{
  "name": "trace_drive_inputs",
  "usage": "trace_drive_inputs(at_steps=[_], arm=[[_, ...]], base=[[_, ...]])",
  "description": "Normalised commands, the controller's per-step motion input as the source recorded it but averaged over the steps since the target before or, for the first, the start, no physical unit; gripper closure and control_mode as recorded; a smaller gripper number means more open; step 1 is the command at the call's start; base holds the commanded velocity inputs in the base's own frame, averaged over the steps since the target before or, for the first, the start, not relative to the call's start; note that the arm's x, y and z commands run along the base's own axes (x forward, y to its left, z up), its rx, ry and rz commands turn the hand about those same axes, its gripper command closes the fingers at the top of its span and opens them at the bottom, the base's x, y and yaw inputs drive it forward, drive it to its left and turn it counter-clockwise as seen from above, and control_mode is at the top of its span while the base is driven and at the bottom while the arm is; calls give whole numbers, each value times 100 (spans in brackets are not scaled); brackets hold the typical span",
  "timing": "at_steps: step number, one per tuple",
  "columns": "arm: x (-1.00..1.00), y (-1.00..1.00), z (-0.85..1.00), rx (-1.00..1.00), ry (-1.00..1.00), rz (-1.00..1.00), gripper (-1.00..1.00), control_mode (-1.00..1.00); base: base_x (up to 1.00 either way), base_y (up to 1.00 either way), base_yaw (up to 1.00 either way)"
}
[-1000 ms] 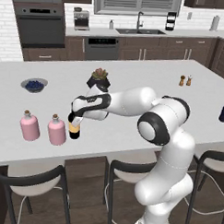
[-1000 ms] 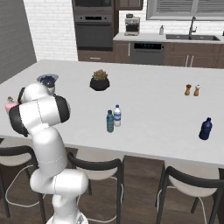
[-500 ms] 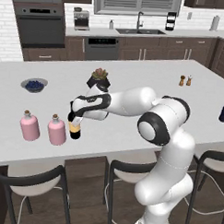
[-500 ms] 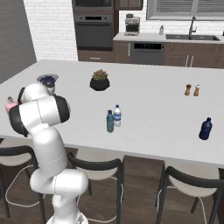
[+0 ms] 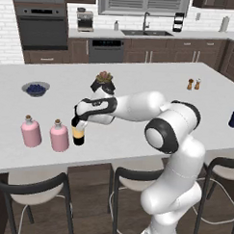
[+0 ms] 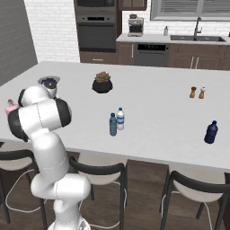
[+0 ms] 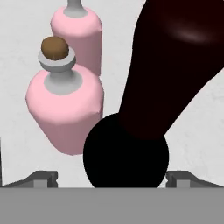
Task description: Move the plastic bottles in the middle to the plastics group, and the glass bottles in the middle to the glass group.
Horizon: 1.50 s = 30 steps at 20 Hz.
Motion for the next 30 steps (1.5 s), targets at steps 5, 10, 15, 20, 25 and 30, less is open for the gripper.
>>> trace_drive_inputs(at_steps=[5,10,15,20,25,30], arm=[[-43,-45,20,0,0,-2,-100,-100],[-43,-37,29,0,0,-1,-100,-100],[-38,-56,20,0,0,-8,-100,-100],[-14,-77,12,0,0,-21,-100,-100],[-4,-92,9,-3,1,-30,-100,-100],[0,-100,1,-3,5,-39,-100,-100]], base=[[0,0,0],[0,0,0],[0,0,0],[0,0,0],[0,0,0],[0,0,0]])
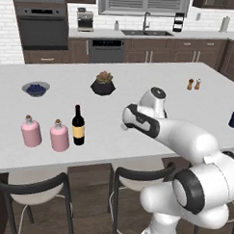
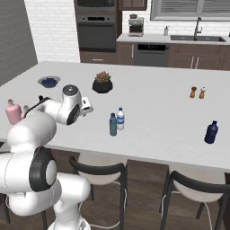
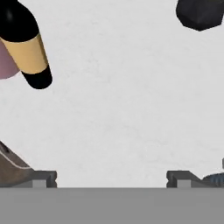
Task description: Move the plastic bottles in the middle to the plastics group, and the glass bottles in the middle to the glass group.
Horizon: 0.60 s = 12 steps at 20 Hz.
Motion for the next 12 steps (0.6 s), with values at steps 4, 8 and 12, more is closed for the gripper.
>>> trace_drive_inputs(at_steps=[4,8,12], arm=[[3,-100,6,-5,12,-40,-100,-100],[12,-100,7,-7,14,-39,-100,-100],[24,-94,2,-7,12,-40,-100,-100]], base=[[0,0,0],[0,0,0],[0,0,0]])
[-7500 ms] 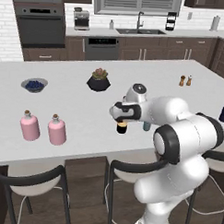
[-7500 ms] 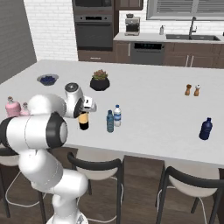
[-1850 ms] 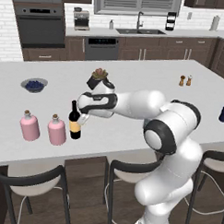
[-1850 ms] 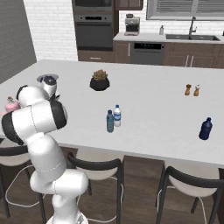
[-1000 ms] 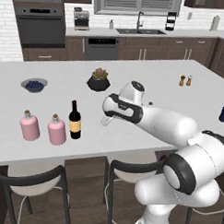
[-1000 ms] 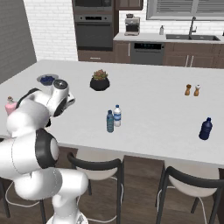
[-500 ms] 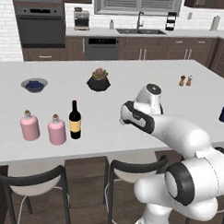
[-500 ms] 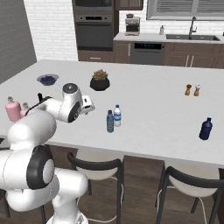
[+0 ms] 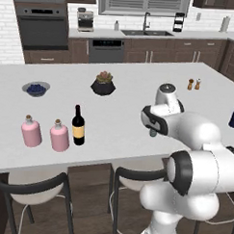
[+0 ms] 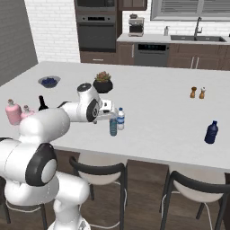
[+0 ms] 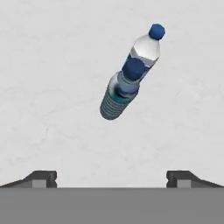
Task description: Move the plastic bottles in the middle to the plastics group, and the glass bottles in the middle to the glass group.
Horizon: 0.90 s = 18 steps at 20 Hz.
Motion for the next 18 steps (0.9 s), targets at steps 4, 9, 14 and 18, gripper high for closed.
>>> trace_drive_inputs(at_steps=[4,9,14,18], arm=[[31,-61,2,6,2,-30,-100,-100],[54,-17,1,18,5,-7,-100,-100],[50,-8,-3,12,5,0,-100,-100],[26,1,-12,4,10,0,-100,-100]], base=[[0,0,0],[0,0,0],[0,0,0],[0,0,0]])
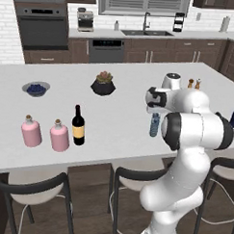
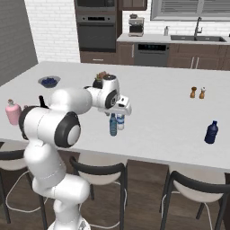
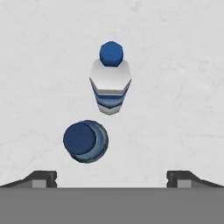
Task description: Move the plastic bottles in the middle to the plastics group, and the glass bottles in the middle to the glass group.
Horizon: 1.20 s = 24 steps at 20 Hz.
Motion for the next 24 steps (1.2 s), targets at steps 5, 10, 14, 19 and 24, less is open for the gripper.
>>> trace_drive_inputs(at_steps=[5,10,14,19,24], arm=[[2,13,-37,0,1,0,-100,-100],[3,3,-26,0,0,0,-100,-100],[14,0,-28,0,0,0,-100,-100],[26,-1,-18,0,0,0,-100,-100],[7,6,-3,0,0,2,-100,-100]], base=[[0,0,0],[0,0,0],[0,0,0],[0,0,0],[0,0,0]])
